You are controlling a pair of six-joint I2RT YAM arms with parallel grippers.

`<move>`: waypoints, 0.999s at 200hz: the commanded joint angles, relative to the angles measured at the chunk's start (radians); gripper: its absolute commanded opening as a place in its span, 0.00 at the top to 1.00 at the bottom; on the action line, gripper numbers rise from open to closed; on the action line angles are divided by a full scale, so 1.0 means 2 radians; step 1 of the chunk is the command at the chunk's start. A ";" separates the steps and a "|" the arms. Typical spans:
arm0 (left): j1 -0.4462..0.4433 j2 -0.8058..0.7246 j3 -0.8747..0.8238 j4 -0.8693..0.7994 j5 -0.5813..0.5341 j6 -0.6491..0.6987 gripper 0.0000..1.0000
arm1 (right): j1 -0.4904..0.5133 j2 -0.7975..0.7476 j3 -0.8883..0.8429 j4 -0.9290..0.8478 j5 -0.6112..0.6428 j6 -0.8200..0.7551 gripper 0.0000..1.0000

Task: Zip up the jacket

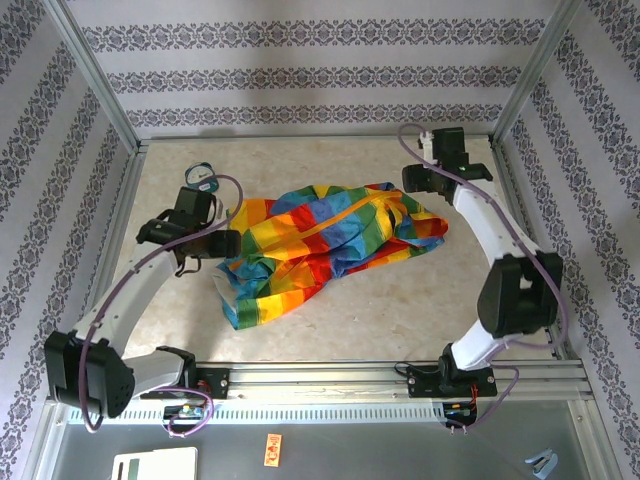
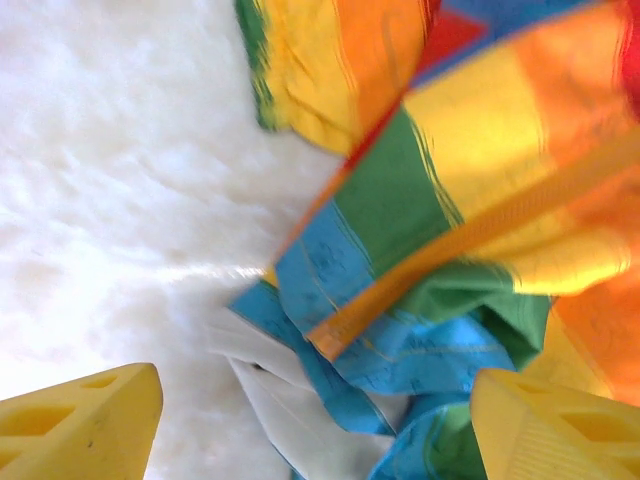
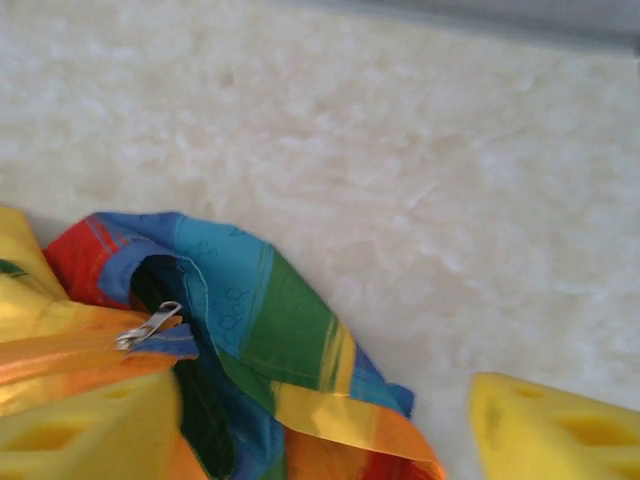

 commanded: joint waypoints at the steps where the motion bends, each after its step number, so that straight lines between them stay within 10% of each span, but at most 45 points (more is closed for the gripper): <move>1: 0.009 -0.039 0.012 0.000 -0.062 0.013 0.21 | -0.001 -0.067 -0.047 0.051 0.021 0.017 0.15; 65: 0.017 -0.158 -0.090 0.216 -0.104 0.071 0.00 | -0.012 -0.237 -0.220 0.131 0.078 0.036 0.02; 125: 0.018 -0.231 -0.271 0.481 -0.061 0.115 0.00 | -0.016 -0.347 -0.455 0.343 0.085 0.030 0.02; 200: 0.018 -0.147 -0.414 0.723 -0.153 0.142 0.00 | -0.019 -0.268 -0.561 0.557 0.070 0.028 0.02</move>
